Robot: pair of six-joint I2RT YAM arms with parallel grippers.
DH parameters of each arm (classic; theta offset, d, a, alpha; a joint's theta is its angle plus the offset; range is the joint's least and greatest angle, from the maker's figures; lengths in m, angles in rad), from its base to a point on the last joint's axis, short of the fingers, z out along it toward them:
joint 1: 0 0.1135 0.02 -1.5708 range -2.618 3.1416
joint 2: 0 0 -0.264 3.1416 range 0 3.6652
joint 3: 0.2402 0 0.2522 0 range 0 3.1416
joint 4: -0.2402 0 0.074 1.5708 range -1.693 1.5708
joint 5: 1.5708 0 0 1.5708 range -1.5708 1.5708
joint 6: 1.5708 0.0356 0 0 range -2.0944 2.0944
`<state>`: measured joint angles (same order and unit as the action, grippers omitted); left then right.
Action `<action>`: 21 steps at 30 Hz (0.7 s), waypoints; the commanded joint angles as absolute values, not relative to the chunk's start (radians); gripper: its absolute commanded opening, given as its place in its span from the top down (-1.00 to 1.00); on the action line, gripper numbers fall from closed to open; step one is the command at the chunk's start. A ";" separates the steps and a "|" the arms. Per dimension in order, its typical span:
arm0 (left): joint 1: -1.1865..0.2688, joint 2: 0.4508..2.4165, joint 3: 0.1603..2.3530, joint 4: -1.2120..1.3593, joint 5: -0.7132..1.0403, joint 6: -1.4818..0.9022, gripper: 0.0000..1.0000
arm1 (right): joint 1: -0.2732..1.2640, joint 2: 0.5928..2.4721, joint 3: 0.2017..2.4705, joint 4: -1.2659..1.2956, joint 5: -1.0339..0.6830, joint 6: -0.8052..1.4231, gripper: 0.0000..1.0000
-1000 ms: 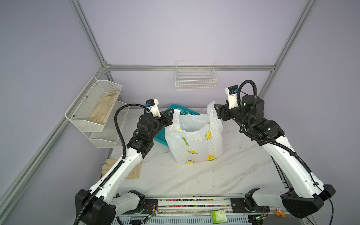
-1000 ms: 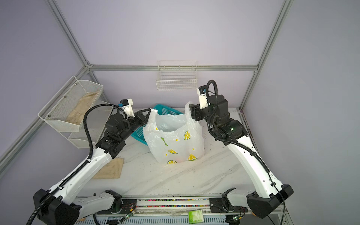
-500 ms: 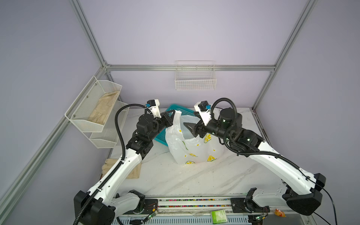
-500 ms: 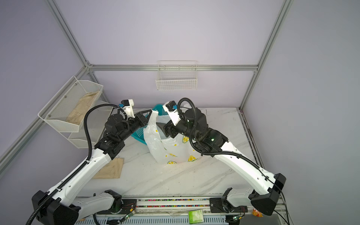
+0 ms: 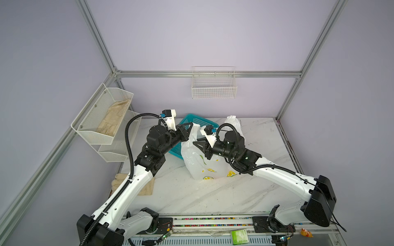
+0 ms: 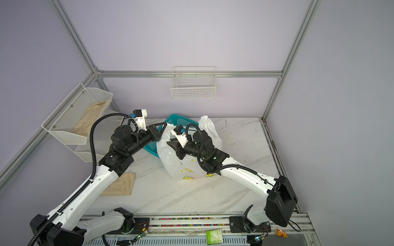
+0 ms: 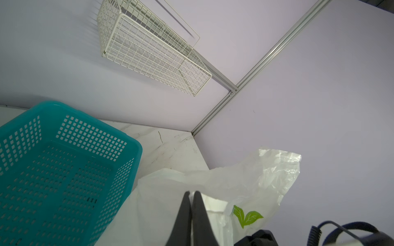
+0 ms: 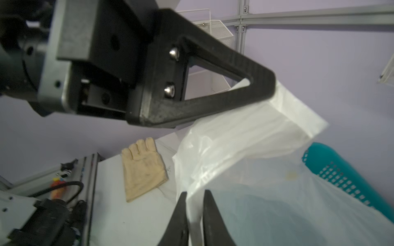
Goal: Place the fake fruits into the plastic bag and tie a complex knot
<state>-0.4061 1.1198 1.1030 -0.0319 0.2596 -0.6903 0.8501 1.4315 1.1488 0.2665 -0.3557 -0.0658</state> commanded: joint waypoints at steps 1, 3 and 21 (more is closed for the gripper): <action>-0.398 1.092 1.220 -0.049 0.371 -0.509 0.69 | 0.797 1.407 1.103 0.393 -0.446 -0.046 1.00; -0.389 1.095 1.236 -0.087 0.430 -0.438 0.55 | 0.772 1.408 1.086 0.419 -0.519 -0.038 1.00; -0.300 1.340 1.676 -0.562 0.709 -0.078 -0.64 | 0.756 1.381 1.044 0.453 -0.617 -0.095 1.00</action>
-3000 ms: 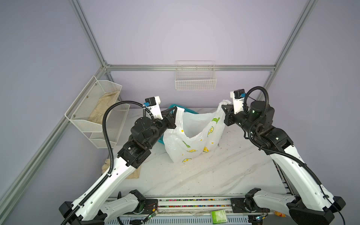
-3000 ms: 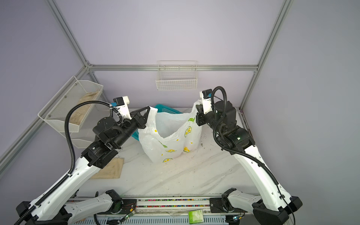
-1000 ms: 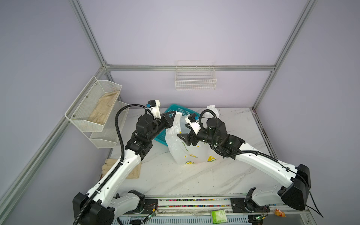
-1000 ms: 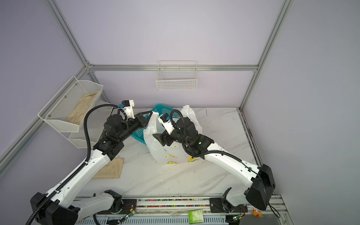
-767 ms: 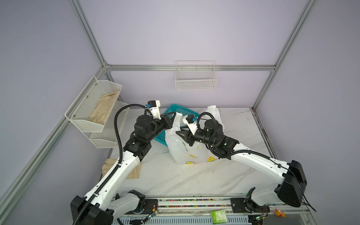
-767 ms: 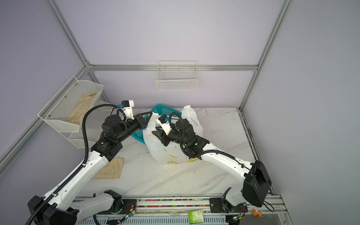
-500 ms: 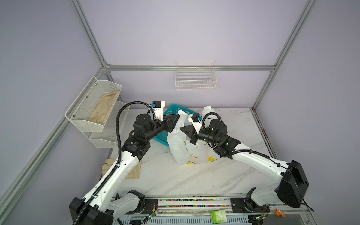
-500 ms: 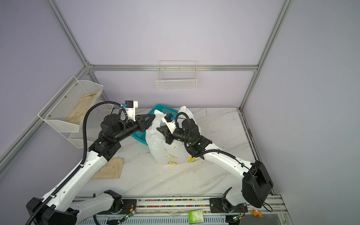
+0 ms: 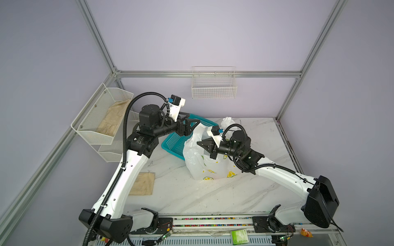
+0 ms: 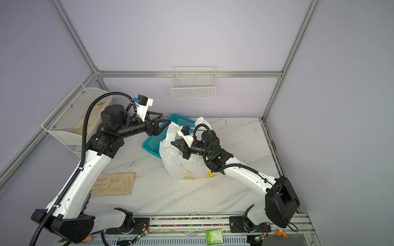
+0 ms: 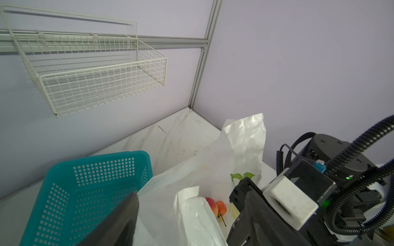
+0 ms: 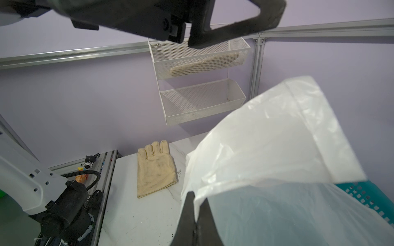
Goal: Place the fake fruits into the plastic bag and tie a complex knot
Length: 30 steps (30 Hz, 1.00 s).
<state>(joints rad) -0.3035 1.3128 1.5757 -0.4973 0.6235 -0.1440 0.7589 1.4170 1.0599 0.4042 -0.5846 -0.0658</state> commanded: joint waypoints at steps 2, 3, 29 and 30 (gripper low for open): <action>-0.300 1.381 1.712 -0.589 0.731 -0.049 -0.67 | 0.755 1.379 1.035 0.460 -0.614 -0.095 1.00; -0.300 1.398 1.727 -0.600 0.747 -0.040 -0.67 | 0.755 1.379 1.033 0.460 -0.614 -0.096 1.00; -0.301 1.454 1.713 -0.535 0.806 -0.113 1.00 | 0.740 1.365 1.049 0.368 -0.497 -0.074 1.00; -0.301 1.429 1.678 -0.491 0.782 -0.155 1.00 | 0.739 1.346 1.052 0.346 -0.470 -0.077 1.00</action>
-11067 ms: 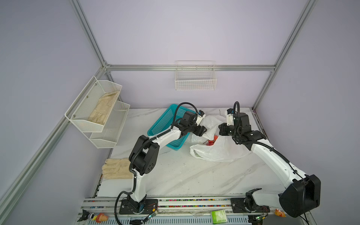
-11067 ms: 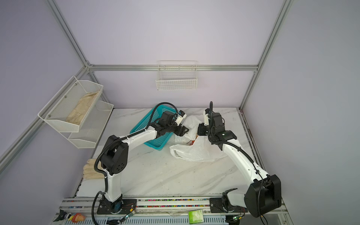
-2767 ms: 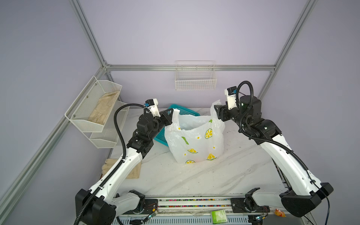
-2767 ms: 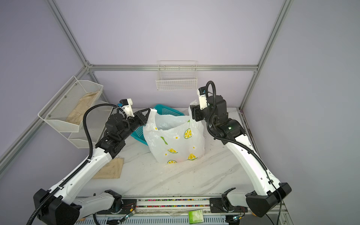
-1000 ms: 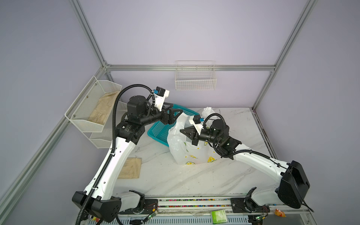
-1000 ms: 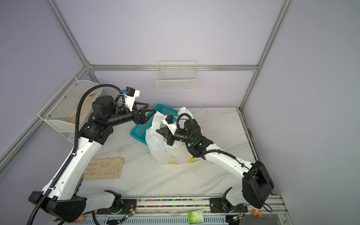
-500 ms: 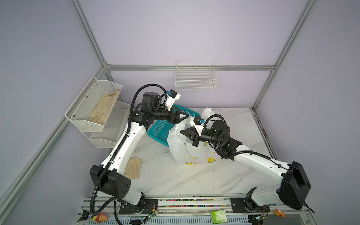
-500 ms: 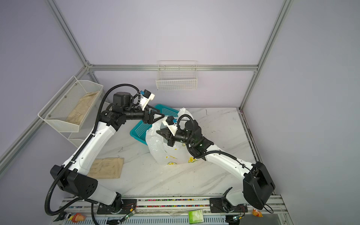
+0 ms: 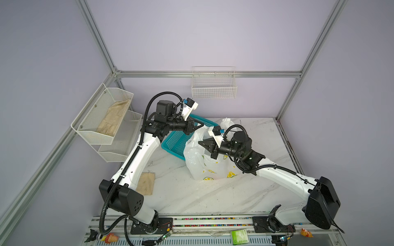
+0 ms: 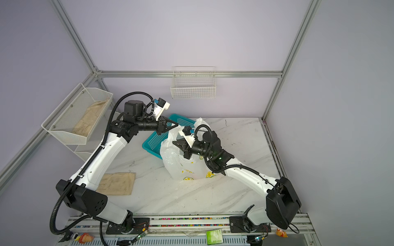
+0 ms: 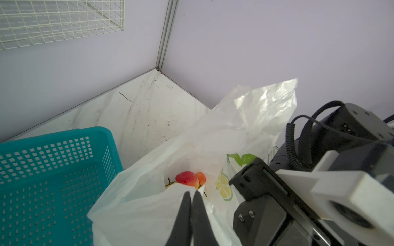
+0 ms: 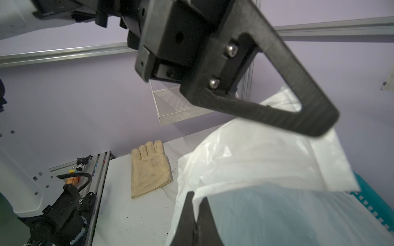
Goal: Place the fake fruits into the plastic bag and tie a complex knot
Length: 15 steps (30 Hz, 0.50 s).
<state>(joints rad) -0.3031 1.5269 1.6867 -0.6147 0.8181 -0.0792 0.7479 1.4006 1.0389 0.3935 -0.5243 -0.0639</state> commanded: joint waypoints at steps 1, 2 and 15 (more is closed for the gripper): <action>-0.301 1.392 1.636 -0.439 0.759 -0.203 1.00 | 0.738 1.338 1.056 0.316 -0.440 -0.080 0.90; -0.301 1.361 1.595 -0.392 0.734 -0.259 1.00 | 0.738 1.329 1.060 0.287 -0.409 -0.083 0.80; -0.363 1.184 1.247 -0.044 0.555 -0.595 1.00 | 0.843 1.251 1.114 0.239 -0.259 -0.150 -0.90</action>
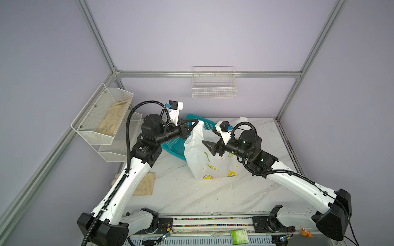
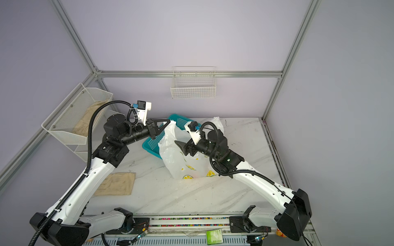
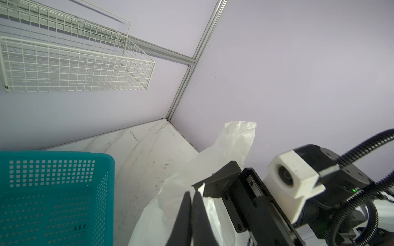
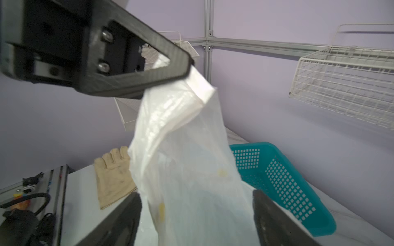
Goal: Place the fake fruits into the plastic bag and tie a complex knot
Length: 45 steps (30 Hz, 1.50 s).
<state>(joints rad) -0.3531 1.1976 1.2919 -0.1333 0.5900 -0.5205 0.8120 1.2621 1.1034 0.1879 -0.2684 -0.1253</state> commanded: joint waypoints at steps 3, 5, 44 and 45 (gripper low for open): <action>-0.372 1.176 1.232 -0.029 0.560 -0.609 1.00 | 0.845 1.249 1.085 0.344 -0.234 -0.139 -0.95; -0.375 1.172 1.229 -0.026 0.566 -0.619 1.00 | 0.845 1.261 1.080 0.388 -0.222 -0.146 -0.95; -0.368 1.121 1.186 0.071 0.533 -0.838 1.00 | 0.816 1.358 1.084 0.481 -0.269 -0.087 -0.80; -0.368 1.117 1.185 0.068 0.524 -0.843 1.00 | 0.840 1.348 1.096 0.471 -0.229 -0.087 -0.86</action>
<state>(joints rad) -0.3733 1.1568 1.2236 0.0166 0.5560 -0.8120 0.7826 1.3964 1.0439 0.5072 -0.3538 -0.0860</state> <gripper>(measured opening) 0.047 0.913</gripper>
